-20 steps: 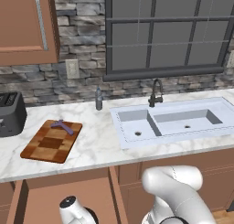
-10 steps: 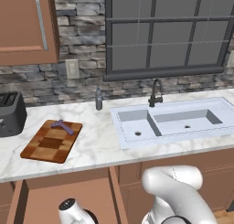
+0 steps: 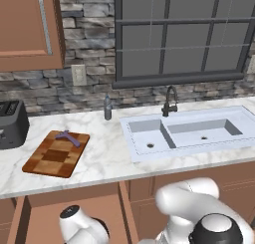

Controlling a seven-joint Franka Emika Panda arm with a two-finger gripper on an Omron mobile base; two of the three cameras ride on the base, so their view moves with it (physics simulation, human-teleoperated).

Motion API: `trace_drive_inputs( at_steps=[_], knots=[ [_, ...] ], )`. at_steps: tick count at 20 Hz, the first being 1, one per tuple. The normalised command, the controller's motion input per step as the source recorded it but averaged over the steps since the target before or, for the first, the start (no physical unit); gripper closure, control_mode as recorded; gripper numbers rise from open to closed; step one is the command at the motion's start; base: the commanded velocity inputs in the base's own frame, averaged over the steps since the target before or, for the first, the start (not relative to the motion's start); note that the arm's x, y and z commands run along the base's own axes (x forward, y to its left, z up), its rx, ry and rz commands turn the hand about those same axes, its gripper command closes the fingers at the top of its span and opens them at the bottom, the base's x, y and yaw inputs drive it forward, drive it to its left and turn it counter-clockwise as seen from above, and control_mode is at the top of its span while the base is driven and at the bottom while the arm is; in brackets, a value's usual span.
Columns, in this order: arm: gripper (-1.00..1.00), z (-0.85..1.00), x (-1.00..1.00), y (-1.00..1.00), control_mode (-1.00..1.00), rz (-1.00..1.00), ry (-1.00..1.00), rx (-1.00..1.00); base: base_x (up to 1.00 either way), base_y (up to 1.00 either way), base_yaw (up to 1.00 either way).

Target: Open the drawer on the left and place the cutting tools on the cutting board.

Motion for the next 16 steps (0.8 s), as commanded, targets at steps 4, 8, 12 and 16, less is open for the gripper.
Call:
trace_drive_inputs(
  at_steps=[4, 8, 12, 16],
  knots=[
    [1.0, 1.0, -0.36, 0.0, -1.0, 0.0, 0.0, 0.05, 0.0, 0.0, 0.0],
    [1.0, 0.96, -0.23, 0.0, -1.0, -0.01, -0.04, 0.0, 0.0, 0.0, 0.0],
    [1.0, 1.0, -0.02, 0.0, -1.0, -0.02, -0.06, 0.0, 0.0, 0.0, 0.0],
    [1.0, 1.0, 0.3, -0.03, -1.0, -0.04, -0.05, 0.0, 0.0, 0.0, 0.0]
  ],
)
